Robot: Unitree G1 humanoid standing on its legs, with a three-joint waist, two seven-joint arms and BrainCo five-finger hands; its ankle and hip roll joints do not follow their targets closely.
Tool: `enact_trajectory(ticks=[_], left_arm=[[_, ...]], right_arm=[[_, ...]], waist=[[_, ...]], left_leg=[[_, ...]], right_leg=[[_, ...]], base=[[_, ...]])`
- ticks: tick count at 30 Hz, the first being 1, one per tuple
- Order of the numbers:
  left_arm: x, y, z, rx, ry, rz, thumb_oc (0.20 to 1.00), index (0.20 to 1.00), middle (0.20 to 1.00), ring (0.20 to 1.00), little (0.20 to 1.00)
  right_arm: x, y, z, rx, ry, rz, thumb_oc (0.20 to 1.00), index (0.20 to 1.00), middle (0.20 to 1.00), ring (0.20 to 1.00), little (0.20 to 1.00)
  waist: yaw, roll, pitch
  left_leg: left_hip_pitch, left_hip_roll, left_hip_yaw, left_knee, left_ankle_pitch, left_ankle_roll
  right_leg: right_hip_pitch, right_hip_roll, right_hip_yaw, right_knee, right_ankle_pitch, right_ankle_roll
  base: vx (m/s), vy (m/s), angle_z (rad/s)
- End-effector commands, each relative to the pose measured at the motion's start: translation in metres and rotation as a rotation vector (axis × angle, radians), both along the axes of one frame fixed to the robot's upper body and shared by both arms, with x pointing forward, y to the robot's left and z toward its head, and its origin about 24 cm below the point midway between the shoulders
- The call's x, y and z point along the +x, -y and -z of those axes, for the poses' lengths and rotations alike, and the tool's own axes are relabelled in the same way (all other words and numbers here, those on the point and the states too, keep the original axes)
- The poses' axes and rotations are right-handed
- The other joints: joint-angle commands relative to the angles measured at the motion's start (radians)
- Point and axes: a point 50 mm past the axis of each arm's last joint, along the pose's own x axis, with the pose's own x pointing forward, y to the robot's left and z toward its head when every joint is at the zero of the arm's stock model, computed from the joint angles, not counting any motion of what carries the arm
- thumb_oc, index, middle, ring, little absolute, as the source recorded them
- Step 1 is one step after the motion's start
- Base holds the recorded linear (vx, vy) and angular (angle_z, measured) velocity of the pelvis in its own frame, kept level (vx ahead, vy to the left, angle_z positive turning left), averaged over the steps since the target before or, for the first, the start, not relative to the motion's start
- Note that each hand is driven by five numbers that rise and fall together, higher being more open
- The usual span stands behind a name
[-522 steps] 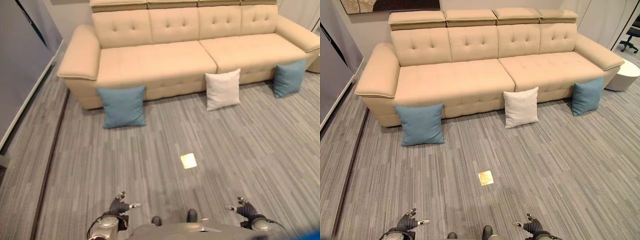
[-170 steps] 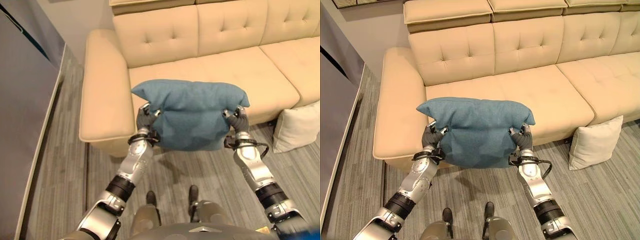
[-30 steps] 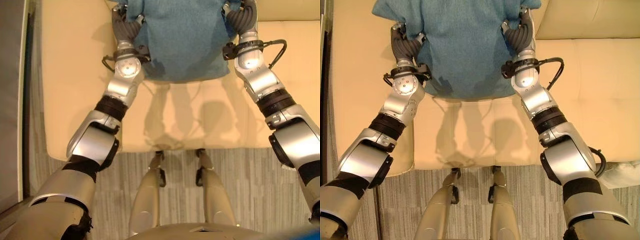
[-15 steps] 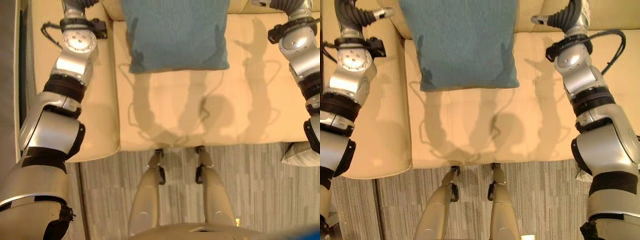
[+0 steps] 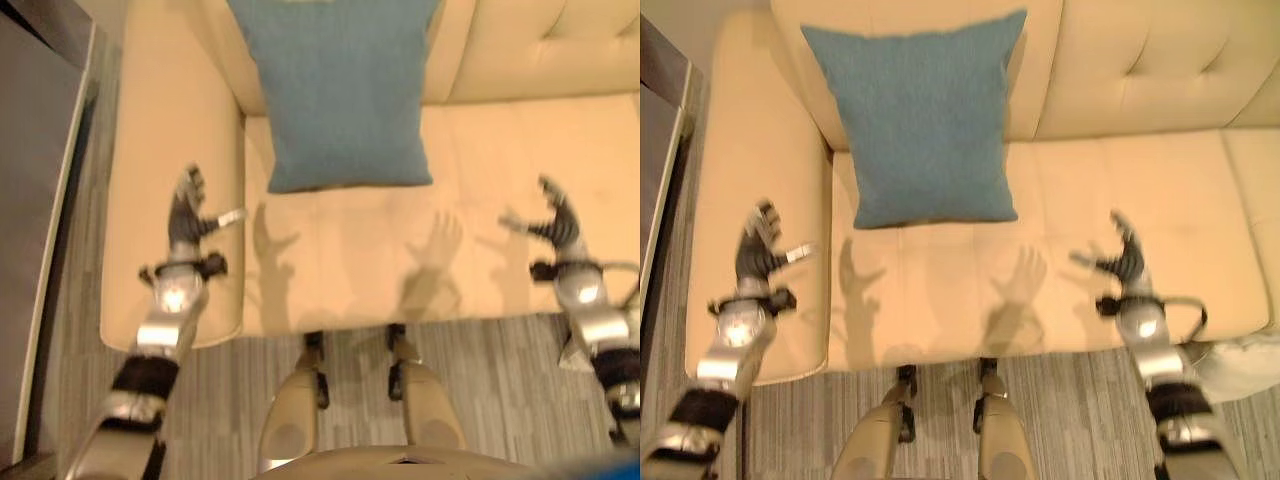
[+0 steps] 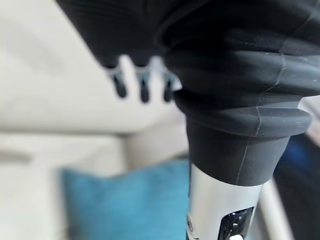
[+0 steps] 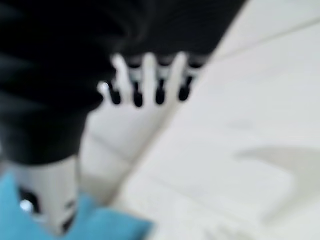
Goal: Pick up all the scattered cushions and arrange them neatly on the sofa.
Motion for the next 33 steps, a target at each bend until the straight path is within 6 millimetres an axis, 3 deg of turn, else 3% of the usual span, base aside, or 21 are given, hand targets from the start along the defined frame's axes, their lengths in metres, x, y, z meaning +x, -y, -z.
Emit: enact_trajectory(ticks=[1, 2, 3, 4, 6, 11, 15, 17, 18, 19, 21, 22, 24, 28, 31, 33], left_arm=[[0.003, 0.000, 0.013, -0.012, -0.047, 0.035, 1.000, 1.000, 1.000, 1.000, 1.000], [0.003, 0.000, 0.013, -0.012, -0.048, 0.035, 1.000, 1.000, 1.000, 1.000, 1.000], [-0.007, 0.000, 0.026, -0.034, -0.095, 0.023, 1.000, 1.000, 1.000, 1.000, 1.000], [-0.028, 0.000, 0.051, -0.053, -0.206, 0.020, 1.000, 1.000, 1.000, 1.000, 1.000], [-0.035, 0.001, 0.060, -0.039, -0.254, 0.028, 1.000, 1.000, 1.000, 1.000, 1.000], [-0.082, 0.009, 0.115, -0.082, -0.532, 0.011, 1.000, 1.000, 1.000, 1.000, 1.000], [-0.096, 0.013, 0.130, -0.064, -0.631, 0.036, 1.000, 1.000, 1.000, 1.000, 1.000], [-0.101, 0.021, 0.140, -0.087, -0.679, 0.025, 1.000, 1.000, 1.000, 1.000, 1.000], [-0.101, 0.021, 0.140, -0.086, -0.679, 0.025, 1.000, 1.000, 1.000, 1.000, 1.000], [-0.103, 0.023, 0.143, -0.101, -0.695, 0.023, 1.000, 1.000, 1.000, 1.000, 1.000], [-0.110, 0.027, 0.149, -0.090, -0.739, 0.050, 1.000, 1.000, 1.000, 1.000, 1.000], [-0.115, 0.034, 0.154, -0.097, -0.770, 0.071, 1.000, 1.000, 1.000, 1.000, 1.000], [-0.120, 0.035, 0.157, -0.101, -0.795, 0.069, 1.000, 1.000, 1.000, 1.000, 1.000], [-0.114, 0.041, 0.159, -0.095, -0.817, 0.079, 1.000, 1.000, 1.000, 1.000, 1.000], [-0.108, 0.041, 0.159, -0.032, -0.839, 0.132, 1.000, 1.000, 1.000, 1.000, 1.000], [-0.108, 0.040, 0.159, -0.020, -0.843, 0.139, 1.000, 1.000, 1.000, 1.000, 1.000]], right_arm=[[-0.005, -0.001, 0.007, -0.091, -0.069, -0.091, 1.000, 1.000, 1.000, 1.000, 1.000], [-0.005, -0.001, 0.007, -0.091, -0.070, -0.091, 1.000, 1.000, 1.000, 1.000, 1.000], [-0.012, -0.003, 0.017, -0.064, -0.097, -0.090, 1.000, 1.000, 1.000, 1.000, 1.000], [-0.032, -0.002, 0.038, -0.115, -0.218, -0.119, 1.000, 1.000, 1.000, 1.000, 1.000], [-0.040, -0.003, 0.047, -0.066, -0.244, -0.097, 1.000, 1.000, 1.000, 1.000, 1.000], [-0.083, -0.011, 0.091, -0.034, -0.472, -0.119, 1.000, 1.000, 1.000, 1.000, 1.000], [-0.105, -0.014, 0.107, -0.024, -0.568, -0.128, 1.000, 1.000, 1.000, 1.000, 1.000], [-0.113, -0.013, 0.118, -0.048, -0.655, -0.125, 1.000, 1.000, 1.000, 1.000, 1.000], [-0.113, -0.013, 0.118, -0.048, -0.655, -0.125, 1.000, 1.000, 1.000, 1.000, 1.000], [-0.114, -0.012, 0.120, -0.048, -0.670, -0.120, 1.000, 1.000, 1.000, 1.000, 1.000], [-0.121, -0.010, 0.124, -0.047, -0.713, -0.106, 1.000, 1.000, 1.000, 1.000, 1.000], [-0.128, -0.006, 0.129, -0.046, -0.762, -0.084, 1.000, 1.000, 1.000, 1.000, 1.000], [-0.133, -0.006, 0.132, -0.040, -0.787, -0.069, 1.000, 1.000, 1.000, 1.000, 1.000], [-0.140, -0.010, 0.140, -0.014, -0.837, -0.022, 1.000, 1.000, 1.000, 1.000, 1.000], [-0.142, -0.021, 0.147, 0.021, -0.866, -0.018, 1.000, 1.000, 1.000, 1.000, 1.000], [-0.141, -0.023, 0.147, 0.030, -0.865, -0.019, 1.000, 1.000, 1.000, 1.000, 1.000]], waist=[[-0.001, 0.020, -0.049], [-0.001, 0.020, -0.049], [-0.002, 0.019, -0.059], [-0.006, 0.020, -0.079], [-0.009, 0.021, -0.088], [-0.017, 0.017, -0.128], [-0.025, 0.011, -0.127], [-0.011, -0.006, -0.116], [-0.012, -0.006, -0.118], [-0.010, -0.013, -0.118], [-0.013, -0.018, -0.131], [-0.010, -0.016, -0.145], [-0.010, -0.011, -0.145], [-0.036, -0.009, -0.137], [-0.033, -0.021, -0.120], [-0.030, -0.021, -0.112]], left_leg=[[0.005, 0.012, -0.022, 0.053, 0.015, -0.047], [0.007, 0.012, -0.022, 0.052, 0.015, -0.047], [0.027, 0.015, -0.019, 0.047, 0.014, -0.048], [0.058, 0.022, -0.015, 0.042, 0.015, -0.052], [0.076, 0.027, -0.013, 0.041, 0.014, -0.055], [0.161, 0.063, -0.012, 0.027, 0.032, -0.073], [0.168, 0.090, -0.006, 0.037, 0.054, -0.093], [0.173, 0.050, -0.086, 0.155, 0.000, -0.077], [0.170, 0.049, -0.087, 0.155, 0.002, -0.077], [0.173, 0.010, -0.124, 0.208, -0.029, -0.072], [0.201, -0.023, -0.144, 0.239, -0.083, -0.058], [0.231, -0.077, -0.213, 0.270, -0.131, -0.043], [0.246, -0.097, -0.243, 0.278, -0.141, -0.037], [0.282, -0.122, -0.221, 0.167, -0.195, 0.007], [0.278, -0.143, -0.197, 0.140, -0.188, 0.028], [0.274, -0.142, -0.186, 0.142, -0.185, 0.031]], right_leg=[[0.067, -0.005, -0.027, 0.092, -0.098, 0.056], [0.069, -0.005, -0.027, 0.091, -0.098, 0.056], [0.085, -0.001, -0.026, 0.085, -0.097, 0.056], [0.120, 0.008, -0.029, 0.075, -0.104, 0.054], [0.138, 0.015, -0.027, 0.068, -0.105, 0.053], [0.240, 0.058, -0.018, 0.039, -0.134, 0.032], [0.274, 0.081, -0.023, 0.039, -0.156, 0.012], [0.283, 0.074, -0.005, 0.053, -0.149, 0.007], [0.280, 0.074, -0.006, 0.052, -0.148, 0.007], [0.272, 0.066, 0.002, 0.057, -0.136, 0.008], [0.259, 0.059, 0.020, 0.061, -0.119, 0.014], [0.233, 0.061, 0.055, 0.080, -0.102, 0.023], [0.216, 0.063, 0.070, 0.102, -0.097, 0.028], [0.146, 0.047, 0.091, 0.136, -0.056, 0.061], [0.098, 0.029, 0.090, 0.121, -0.002, 0.107], [0.084, 0.028, 0.081, 0.124, 0.002, 0.108]], base=[[0.05, -0.061, -0.01], [0.05, -0.086, -0.03], [0.01, -0.084, -0.05], [0.01, -0.085, -0.08], [-0.01, -0.067, 0.00], [-0.06, -0.117, -0.02], [-0.11, -0.112, 0.05], [-0.17, -0.080, 0.07], [-0.14, -0.013, -0.12], [-0.13, 0.010, -0.17], [-0.17, 0.049, -0.30], [-0.11, 0.067, -0.63], [-0.11, 0.090, -0.71], [-0.18, 0.156, -0.32], [-0.26, 0.175, -0.47], [-0.17, 0.080, -0.78]])
